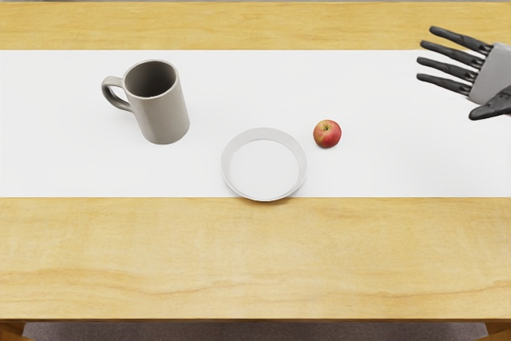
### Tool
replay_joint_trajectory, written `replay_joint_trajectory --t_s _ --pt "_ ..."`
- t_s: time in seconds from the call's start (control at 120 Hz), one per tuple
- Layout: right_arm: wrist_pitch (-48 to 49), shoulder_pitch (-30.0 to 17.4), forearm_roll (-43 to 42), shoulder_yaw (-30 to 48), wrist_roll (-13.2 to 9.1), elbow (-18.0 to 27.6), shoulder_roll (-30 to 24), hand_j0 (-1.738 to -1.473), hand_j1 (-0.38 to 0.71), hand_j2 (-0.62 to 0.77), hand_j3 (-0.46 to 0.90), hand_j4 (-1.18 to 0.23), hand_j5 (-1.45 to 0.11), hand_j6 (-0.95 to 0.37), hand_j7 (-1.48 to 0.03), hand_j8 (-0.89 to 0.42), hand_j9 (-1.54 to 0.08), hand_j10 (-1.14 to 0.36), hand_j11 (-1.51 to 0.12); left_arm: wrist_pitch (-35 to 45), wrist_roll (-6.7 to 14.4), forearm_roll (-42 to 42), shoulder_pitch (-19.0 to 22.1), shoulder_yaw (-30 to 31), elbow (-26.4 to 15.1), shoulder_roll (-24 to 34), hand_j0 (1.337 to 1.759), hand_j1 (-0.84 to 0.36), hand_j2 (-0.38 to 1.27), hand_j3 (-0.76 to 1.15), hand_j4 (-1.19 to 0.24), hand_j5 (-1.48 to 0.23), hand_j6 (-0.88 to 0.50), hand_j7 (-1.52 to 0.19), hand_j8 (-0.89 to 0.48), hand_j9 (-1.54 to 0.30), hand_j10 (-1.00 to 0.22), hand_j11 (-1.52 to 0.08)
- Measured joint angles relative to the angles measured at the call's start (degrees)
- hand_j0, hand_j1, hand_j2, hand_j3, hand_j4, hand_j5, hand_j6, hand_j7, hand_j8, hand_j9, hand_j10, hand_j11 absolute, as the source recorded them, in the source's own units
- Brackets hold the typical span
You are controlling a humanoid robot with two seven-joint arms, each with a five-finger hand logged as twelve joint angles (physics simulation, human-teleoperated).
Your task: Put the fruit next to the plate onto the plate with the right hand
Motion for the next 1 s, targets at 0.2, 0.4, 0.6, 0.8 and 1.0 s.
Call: replay_joint_trajectory --t_s 0.2,0.4,0.6,0.8,1.0 --pt "0.01 0.93 -0.32 -0.33 0.0 0.17 0.4 -1.658 -0.33 0.0 0.0 -0.02 -0.02 -0.02 -0.02 -0.02 -0.02 -0.02 -0.02 0.0 0.0 0.0 0.0 0.0 0.0 0.0 1.658 0.35 0.0 0.0 0.0 0.0 0.0 0.0 0.0 0.0 0.0 0.0" --pt "0.01 14.85 -21.39 -10.31 0.0 2.8 8.25 -1.658 -0.32 0.0 0.0 -0.02 -0.03 -0.02 -0.03 -0.02 -0.03 -0.02 -0.03 0.0 0.0 0.0 0.0 0.0 0.0 0.0 1.658 0.35 0.0 0.0 0.0 0.0 0.0 0.0 0.0 0.0 0.0 0.0" --pt "-11.33 25.01 -53.83 -26.42 0.0 10.14 15.05 -1.658 -0.32 0.0 0.0 -0.03 -0.04 -0.03 -0.04 -0.03 -0.04 -0.03 -0.04 0.0 0.0 0.0 0.0 0.01 -0.01 0.0 1.658 0.35 0.0 0.0 0.0 0.0 0.0 0.0 0.0 0.0 0.0 0.0" --pt "-27.14 32.27 -66.21 -42.71 0.0 9.54 16.19 -1.658 -0.31 -0.01 0.0 -0.03 -0.04 -0.03 -0.04 -0.03 -0.04 -0.03 -0.04 0.0 0.0 -0.01 0.0 0.01 0.01 0.0 1.658 0.35 0.0 0.0 0.0 0.0 0.0 0.0 0.0 0.0 0.0 0.0" --pt "-32.75 33.18 -69.54 -50.11 0.0 1.61 21.55 -1.658 -0.31 -0.01 0.0 -0.04 -0.05 -0.04 -0.05 -0.04 -0.05 -0.04 -0.05 0.0 0.0 -0.01 0.0 0.01 0.0 0.0 1.658 0.35 0.0 0.0 0.0 0.0 0.0 0.0 0.0 0.0 0.0 0.0"
